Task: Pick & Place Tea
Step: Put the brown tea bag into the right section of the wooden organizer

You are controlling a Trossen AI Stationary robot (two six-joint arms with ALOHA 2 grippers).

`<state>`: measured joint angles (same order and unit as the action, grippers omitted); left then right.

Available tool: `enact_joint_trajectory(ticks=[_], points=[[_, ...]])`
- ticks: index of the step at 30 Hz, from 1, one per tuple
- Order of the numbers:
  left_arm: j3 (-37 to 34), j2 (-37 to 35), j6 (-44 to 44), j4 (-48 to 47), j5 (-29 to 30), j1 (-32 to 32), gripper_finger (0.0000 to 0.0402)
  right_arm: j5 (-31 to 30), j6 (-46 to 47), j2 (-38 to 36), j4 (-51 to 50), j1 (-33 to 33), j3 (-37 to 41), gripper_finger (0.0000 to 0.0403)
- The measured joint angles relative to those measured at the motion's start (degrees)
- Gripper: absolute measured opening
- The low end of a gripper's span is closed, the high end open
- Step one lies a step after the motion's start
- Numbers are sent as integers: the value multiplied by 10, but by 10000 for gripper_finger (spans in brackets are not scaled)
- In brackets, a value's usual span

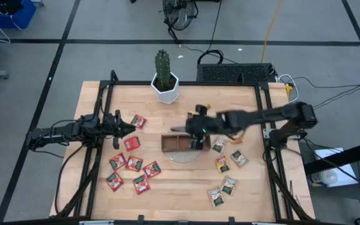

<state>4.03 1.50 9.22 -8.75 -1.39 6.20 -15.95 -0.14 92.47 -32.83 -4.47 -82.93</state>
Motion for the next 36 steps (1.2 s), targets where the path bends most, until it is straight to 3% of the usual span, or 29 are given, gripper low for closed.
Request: enact_joint_trajectory(ticks=[4,9,25,36], points=[[0,0,0,0,0,0,58,130,2,41,-135,54,-71,171],[0,0,0,0,0,0,58,235,-29,89,-173,82,-80,196],[0,0,0,0,0,0,58,235,-103,172,-176,95,-81,201],[0,0,0,0,0,0,58,237,-107,168,-200,101,-81,164]])
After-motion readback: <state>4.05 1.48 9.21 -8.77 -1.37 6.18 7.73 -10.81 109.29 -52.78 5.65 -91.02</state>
